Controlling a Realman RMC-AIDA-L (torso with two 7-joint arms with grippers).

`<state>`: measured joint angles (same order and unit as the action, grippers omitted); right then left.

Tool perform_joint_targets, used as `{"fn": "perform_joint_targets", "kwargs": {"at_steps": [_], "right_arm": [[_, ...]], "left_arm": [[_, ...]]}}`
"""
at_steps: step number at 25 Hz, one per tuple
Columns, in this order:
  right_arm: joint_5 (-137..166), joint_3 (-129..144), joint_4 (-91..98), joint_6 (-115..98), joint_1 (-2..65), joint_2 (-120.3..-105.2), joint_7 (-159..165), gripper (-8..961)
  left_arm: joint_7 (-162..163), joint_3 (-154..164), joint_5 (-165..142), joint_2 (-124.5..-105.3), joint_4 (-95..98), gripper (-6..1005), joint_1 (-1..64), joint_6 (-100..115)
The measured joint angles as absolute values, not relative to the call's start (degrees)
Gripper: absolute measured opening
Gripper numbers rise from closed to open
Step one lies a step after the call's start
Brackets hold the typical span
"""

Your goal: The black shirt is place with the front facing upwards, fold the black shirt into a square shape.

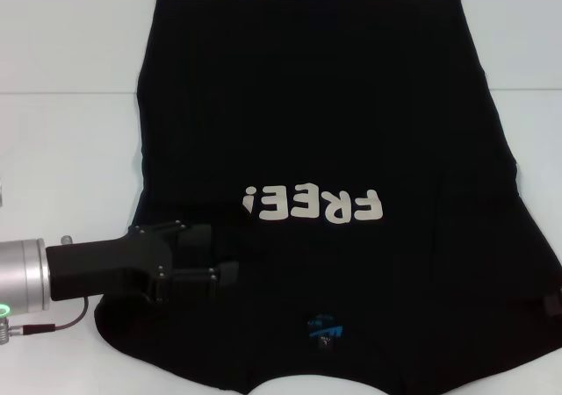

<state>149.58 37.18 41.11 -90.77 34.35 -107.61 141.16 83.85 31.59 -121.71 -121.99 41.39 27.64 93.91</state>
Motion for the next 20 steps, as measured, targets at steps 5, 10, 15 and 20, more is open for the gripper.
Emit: {"fn": "perform_joint_targets", "kwargs": {"at_steps": [5, 10, 15, 20], "right_arm": [[148.86, 36.11, 41.59, -91.80, 34.47, -107.74, 140.34, 735], [148.78, 36.09, 41.59, -92.39, 34.28, -107.54, 139.12, 735], [148.81, 36.10, 41.59, -92.83, 34.13, -107.20, 138.32, 735], [148.85, 36.21, 41.58, -92.83, 34.18, -107.12, 138.20, 735]], "left_arm": [[90.92, 28.94, -121.49, -120.82, 41.47, 874, 27.74, 96.21], [105.71, 21.62, -124.26, -117.44, 43.78, 874, 27.95, 101.84], [122.81, 14.56, -137.98, -113.83, 49.49, 874, 28.44, 102.86], [127.03, 11.26, -146.39, -112.27, 51.82, 875, 29.71, 107.19]]}}
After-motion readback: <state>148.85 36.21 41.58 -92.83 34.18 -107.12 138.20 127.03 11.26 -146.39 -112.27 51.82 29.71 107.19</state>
